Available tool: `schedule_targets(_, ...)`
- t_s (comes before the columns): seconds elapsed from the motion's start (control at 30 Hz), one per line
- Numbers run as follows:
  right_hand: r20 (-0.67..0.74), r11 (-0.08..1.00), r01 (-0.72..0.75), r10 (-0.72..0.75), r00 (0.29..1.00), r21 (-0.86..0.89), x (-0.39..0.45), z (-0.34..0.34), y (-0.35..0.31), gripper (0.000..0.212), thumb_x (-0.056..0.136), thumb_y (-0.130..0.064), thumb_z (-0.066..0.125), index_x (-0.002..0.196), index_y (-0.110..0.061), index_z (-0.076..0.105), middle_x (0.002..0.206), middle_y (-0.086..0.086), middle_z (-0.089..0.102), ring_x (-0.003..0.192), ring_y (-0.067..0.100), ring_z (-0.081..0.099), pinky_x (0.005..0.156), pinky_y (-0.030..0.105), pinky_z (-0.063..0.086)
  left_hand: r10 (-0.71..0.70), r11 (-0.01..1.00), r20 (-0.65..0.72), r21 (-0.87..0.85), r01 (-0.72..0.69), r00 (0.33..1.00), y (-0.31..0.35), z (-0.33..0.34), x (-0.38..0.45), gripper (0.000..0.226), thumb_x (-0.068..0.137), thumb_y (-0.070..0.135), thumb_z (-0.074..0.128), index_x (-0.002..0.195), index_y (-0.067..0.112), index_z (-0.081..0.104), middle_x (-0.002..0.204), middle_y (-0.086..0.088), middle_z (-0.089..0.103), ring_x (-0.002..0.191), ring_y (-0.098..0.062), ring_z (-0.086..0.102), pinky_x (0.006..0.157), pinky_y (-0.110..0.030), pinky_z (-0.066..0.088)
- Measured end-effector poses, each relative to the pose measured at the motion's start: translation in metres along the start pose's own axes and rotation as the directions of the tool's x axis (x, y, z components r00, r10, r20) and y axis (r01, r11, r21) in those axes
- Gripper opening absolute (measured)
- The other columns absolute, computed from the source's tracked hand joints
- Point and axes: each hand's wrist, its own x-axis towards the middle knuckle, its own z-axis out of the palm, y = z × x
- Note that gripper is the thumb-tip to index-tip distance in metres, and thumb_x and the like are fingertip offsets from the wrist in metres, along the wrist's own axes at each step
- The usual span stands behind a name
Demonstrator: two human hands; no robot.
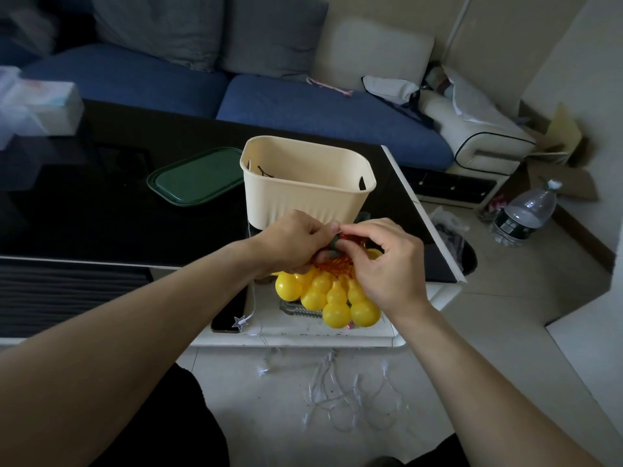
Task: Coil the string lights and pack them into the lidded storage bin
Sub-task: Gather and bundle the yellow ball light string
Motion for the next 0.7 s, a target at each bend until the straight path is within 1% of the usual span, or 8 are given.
schedule_targets(0.1, 0.054, 0.999, -0.013, 0.012, 0.998, 0.033, -0.003, 0.002, 0.001, 0.018, 0.079, -0.012, 0.084, 0.095, -0.011, 0.078, 0.091, 0.001, 0.074, 0.087, 0.019, 0.07, 0.078, 0.042, 0.056, -0.05, 0.999, 0.071, 0.002, 0.05, 0.996, -0.006, -0.005, -0.006, 0.055, 0.104, 0.044, 0.04, 0.061, 0.01, 0.047, 0.041, 0.002, 0.036, 0.035, -0.014, 0.025, 0.041, -0.02, 0.022)
schedule_targets(0.17, 0.107, 0.994, -0.052, 0.042, 0.993, 0.096, -0.003, 0.003, -0.003, 0.019, 0.078, -0.012, 0.085, 0.095, -0.01, 0.076, 0.09, 0.0, 0.074, 0.087, 0.012, 0.07, 0.079, 0.033, 0.057, -0.069, 0.997, 0.094, -0.025, 0.072, 0.993, -0.008, -0.008, -0.011, 0.053, 0.104, 0.043, 0.039, 0.062, 0.011, 0.044, 0.039, 0.006, 0.037, 0.035, -0.013, 0.025, 0.041, -0.02, 0.022)
schedule_targets(0.27, 0.176, 0.981, -0.134, 0.109, 0.978, 0.14, 0.001, 0.004, -0.009, 0.018, 0.08, -0.012, 0.083, 0.091, -0.012, 0.069, 0.088, -0.004, 0.072, 0.085, 0.007, 0.069, 0.078, 0.02, 0.055, -0.096, 0.989, 0.053, -0.103, 0.102, 0.994, -0.012, -0.009, -0.012, 0.051, 0.104, 0.042, 0.041, 0.063, 0.011, 0.046, 0.042, 0.006, 0.041, 0.036, -0.012, 0.027, 0.04, -0.02, 0.023)
schedule_targets(0.33, 0.25, 0.972, -0.18, 0.139, 0.958, 0.15, 0.005, 0.004, -0.01, 0.015, 0.082, -0.01, 0.082, 0.086, -0.017, 0.068, 0.089, -0.003, 0.074, 0.086, 0.007, 0.069, 0.079, 0.023, 0.056, -0.119, 0.98, 0.033, -0.156, 0.123, 0.992, -0.016, -0.007, -0.012, 0.05, 0.103, 0.042, 0.043, 0.064, 0.01, 0.047, 0.043, 0.005, 0.042, 0.036, -0.012, 0.028, 0.04, -0.02, 0.023)
schedule_targets(0.4, 0.316, 0.969, -0.2, 0.147, 0.937, 0.142, 0.007, 0.003, -0.009, 0.018, 0.083, -0.01, 0.081, 0.083, -0.022, 0.067, 0.096, -0.003, 0.075, 0.095, 0.007, 0.069, 0.084, 0.028, 0.056, -0.131, 0.975, 0.017, -0.179, 0.132, 0.991, -0.017, -0.005, -0.012, 0.05, 0.103, 0.042, 0.044, 0.064, 0.01, 0.046, 0.041, 0.005, 0.043, 0.035, -0.012, 0.027, 0.04, -0.019, 0.023)
schedule_targets(0.53, 0.327, 0.982, -0.176, 0.146, 0.934, 0.064, 0.007, 0.002, -0.006, 0.011, 0.077, -0.014, 0.083, 0.082, -0.019, 0.073, 0.114, -0.007, 0.071, 0.114, 0.003, 0.061, 0.097, 0.028, 0.05, -0.125, 0.973, -0.062, -0.202, 0.11, 0.99, -0.016, 0.0, -0.012, 0.054, 0.104, 0.039, 0.042, 0.059, 0.01, 0.044, 0.036, 0.006, 0.038, 0.032, -0.011, 0.026, 0.038, -0.018, 0.021)
schedule_targets(0.6, 0.328, 0.977, -0.211, 0.19, 0.925, 0.028, 0.006, 0.004, -0.009, 0.012, 0.074, -0.027, 0.086, 0.083, -0.022, 0.079, 0.118, -0.009, 0.068, 0.118, 0.003, 0.057, 0.101, 0.019, 0.044, -0.125, 0.974, -0.128, -0.207, 0.096, 0.984, -0.016, 0.001, -0.009, 0.055, 0.104, 0.039, 0.042, 0.058, 0.01, 0.044, 0.035, 0.004, 0.037, 0.031, -0.012, 0.028, 0.037, -0.018, 0.023)
schedule_targets(0.7, 0.346, 0.965, -0.256, 0.262, 0.901, -0.064, 0.005, 0.012, -0.015, 0.016, 0.075, -0.035, 0.086, 0.085, -0.024, 0.082, 0.111, -0.02, 0.063, 0.11, 0.003, 0.052, 0.092, 0.002, 0.033, -0.113, 0.977, -0.179, -0.202, 0.076, 0.977, -0.018, 0.003, -0.006, 0.057, 0.104, 0.04, 0.043, 0.055, 0.01, 0.044, 0.037, 0.001, 0.038, 0.034, -0.015, 0.03, 0.039, -0.02, 0.027)
